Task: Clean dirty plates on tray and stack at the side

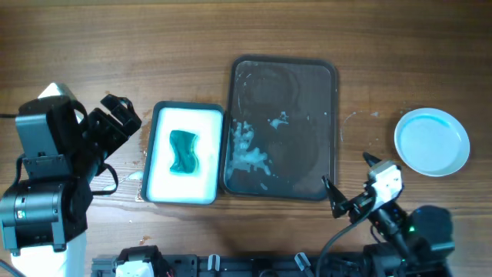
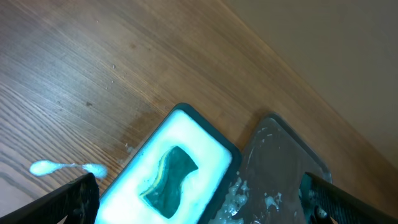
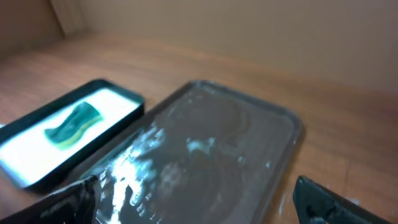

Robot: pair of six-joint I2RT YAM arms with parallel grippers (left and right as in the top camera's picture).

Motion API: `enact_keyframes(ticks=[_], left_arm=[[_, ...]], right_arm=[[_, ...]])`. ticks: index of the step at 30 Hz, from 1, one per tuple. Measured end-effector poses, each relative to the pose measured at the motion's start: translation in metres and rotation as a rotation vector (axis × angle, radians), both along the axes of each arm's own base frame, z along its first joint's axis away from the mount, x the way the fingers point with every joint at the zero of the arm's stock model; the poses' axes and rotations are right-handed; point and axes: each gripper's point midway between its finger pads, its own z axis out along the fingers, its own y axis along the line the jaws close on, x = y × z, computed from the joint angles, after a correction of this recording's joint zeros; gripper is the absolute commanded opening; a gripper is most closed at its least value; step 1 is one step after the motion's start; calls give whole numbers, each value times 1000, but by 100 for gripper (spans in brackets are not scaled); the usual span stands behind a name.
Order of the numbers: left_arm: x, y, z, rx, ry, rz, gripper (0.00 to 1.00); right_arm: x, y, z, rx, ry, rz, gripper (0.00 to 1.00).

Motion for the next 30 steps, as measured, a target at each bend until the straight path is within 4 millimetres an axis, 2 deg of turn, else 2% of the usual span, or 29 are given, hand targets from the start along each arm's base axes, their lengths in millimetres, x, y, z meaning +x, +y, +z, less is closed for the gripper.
enact_keyframes(ticks=[4, 8, 12, 30], left_arm=[[0, 0, 0, 0, 0, 0, 100], [0, 0, 0, 0, 0, 0, 100], [0, 0, 0, 0, 0, 0, 100], [0, 0, 0, 0, 0, 0, 100]], right_arm=[[23, 1, -24, 58, -99, -21, 100], [38, 2, -21, 106, -250, -26, 100], [40, 2, -26, 110, -257, -27, 100], [40, 2, -26, 114, -255, -28, 100]])
